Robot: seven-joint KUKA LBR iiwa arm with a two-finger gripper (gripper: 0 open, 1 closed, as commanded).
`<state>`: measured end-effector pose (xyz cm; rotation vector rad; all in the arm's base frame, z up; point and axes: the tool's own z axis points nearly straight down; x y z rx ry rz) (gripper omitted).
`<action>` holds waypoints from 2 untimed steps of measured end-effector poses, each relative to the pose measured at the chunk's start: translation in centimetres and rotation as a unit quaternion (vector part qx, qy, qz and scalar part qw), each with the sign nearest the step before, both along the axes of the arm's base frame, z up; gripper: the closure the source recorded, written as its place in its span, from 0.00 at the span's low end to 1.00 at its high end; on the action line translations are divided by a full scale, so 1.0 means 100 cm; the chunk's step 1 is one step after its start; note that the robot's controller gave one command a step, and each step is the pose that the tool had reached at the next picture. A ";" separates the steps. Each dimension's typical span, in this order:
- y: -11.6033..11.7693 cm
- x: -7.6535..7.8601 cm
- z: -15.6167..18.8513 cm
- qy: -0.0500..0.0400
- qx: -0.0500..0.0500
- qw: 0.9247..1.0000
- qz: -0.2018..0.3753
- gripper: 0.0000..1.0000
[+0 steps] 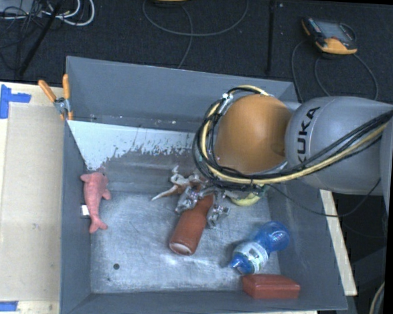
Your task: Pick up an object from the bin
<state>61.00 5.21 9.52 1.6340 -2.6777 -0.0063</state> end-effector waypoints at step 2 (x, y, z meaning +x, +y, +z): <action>0.001 0.001 0.026 -0.002 0.000 1.000 0.000 1.00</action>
Offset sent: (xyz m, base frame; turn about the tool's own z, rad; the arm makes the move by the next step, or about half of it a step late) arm 0.0002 0.0000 0.1009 0.0000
